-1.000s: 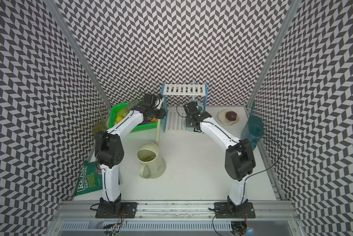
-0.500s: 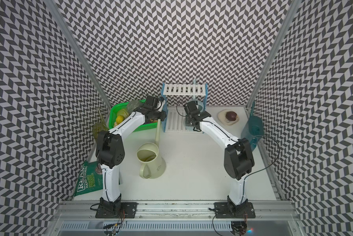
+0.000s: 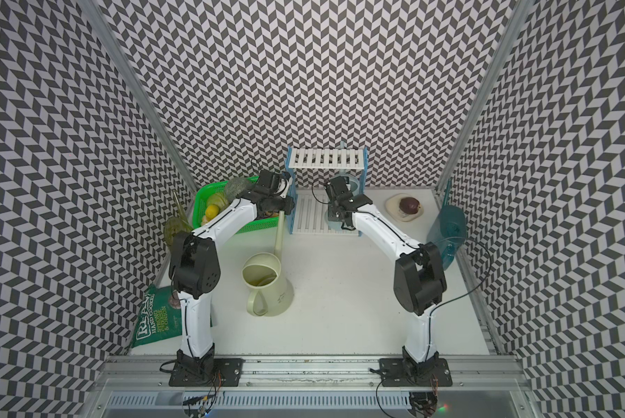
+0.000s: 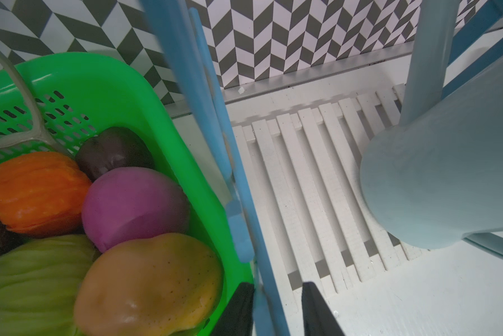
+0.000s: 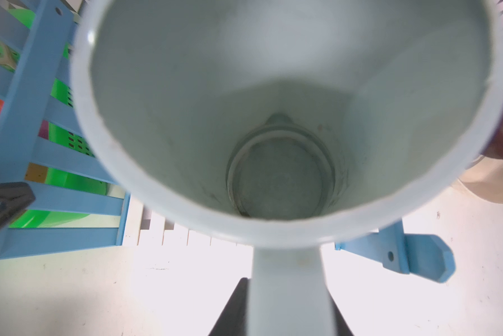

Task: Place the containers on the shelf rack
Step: 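Place the container on the shelf.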

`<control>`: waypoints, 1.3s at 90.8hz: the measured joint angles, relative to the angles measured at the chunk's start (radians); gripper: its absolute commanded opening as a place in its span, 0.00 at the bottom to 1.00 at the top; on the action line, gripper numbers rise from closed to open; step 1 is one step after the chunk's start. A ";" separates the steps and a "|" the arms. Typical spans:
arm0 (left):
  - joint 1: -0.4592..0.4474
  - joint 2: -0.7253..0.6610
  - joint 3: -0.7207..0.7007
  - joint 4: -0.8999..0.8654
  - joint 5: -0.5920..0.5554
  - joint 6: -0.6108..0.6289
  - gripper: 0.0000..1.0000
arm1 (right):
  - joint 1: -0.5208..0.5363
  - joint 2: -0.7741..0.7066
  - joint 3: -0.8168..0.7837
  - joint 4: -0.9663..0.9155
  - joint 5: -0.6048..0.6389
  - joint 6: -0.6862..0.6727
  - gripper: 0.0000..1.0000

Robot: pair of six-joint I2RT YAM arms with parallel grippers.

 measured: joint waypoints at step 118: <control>0.003 -0.049 0.005 -0.011 -0.058 0.071 0.44 | 0.000 -0.430 -0.290 0.195 -0.073 -0.067 0.84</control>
